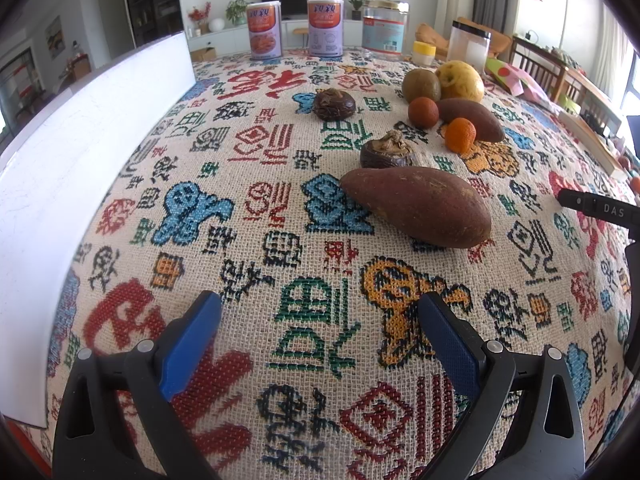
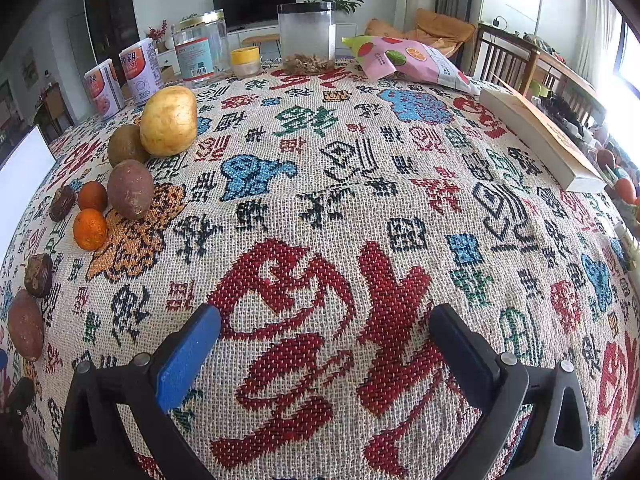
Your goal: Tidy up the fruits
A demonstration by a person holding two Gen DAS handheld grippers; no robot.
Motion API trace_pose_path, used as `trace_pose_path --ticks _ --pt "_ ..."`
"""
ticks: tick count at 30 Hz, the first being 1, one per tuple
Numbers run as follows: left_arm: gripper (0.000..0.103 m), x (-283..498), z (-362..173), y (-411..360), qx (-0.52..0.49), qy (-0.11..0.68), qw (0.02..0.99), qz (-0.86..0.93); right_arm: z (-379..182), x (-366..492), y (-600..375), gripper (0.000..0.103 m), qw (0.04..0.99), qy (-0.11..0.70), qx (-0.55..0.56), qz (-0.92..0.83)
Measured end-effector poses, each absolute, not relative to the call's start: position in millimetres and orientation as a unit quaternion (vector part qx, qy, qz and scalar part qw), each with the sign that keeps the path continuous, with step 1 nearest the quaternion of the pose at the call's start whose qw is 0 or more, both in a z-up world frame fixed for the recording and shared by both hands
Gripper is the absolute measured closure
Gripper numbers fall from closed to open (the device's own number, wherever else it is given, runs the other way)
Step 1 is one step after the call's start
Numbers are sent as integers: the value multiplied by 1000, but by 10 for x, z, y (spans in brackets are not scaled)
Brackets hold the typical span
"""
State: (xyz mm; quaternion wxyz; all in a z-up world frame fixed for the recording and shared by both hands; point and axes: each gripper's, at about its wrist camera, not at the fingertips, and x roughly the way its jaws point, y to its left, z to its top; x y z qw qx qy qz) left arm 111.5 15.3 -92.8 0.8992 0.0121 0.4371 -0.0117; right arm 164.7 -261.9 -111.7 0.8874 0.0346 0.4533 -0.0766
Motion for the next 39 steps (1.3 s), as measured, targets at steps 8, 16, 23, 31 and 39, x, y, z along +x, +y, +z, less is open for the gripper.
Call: trace_pose_path --ticks 8,16,23,31,39 --pt "3 1115 -927 155 12 437 899 -12 -1116 1646 -2617 0 887 453 35 -77" --pt "3 1115 -927 155 12 437 899 -12 -1123 1667 -2612 0 887 453 35 -79" --pt "4 1113 -925 157 11 437 899 -12 -1129 1665 -2615 0 887 453 36 -79" --pt "4 1212 -599 -158 -85 444 882 -130 -1130 1664 -2610 0 887 453 35 -80" --pt "6 1710 -793 -341 -89 480 871 -42 -1131 1666 -2610 0 887 453 35 -80"
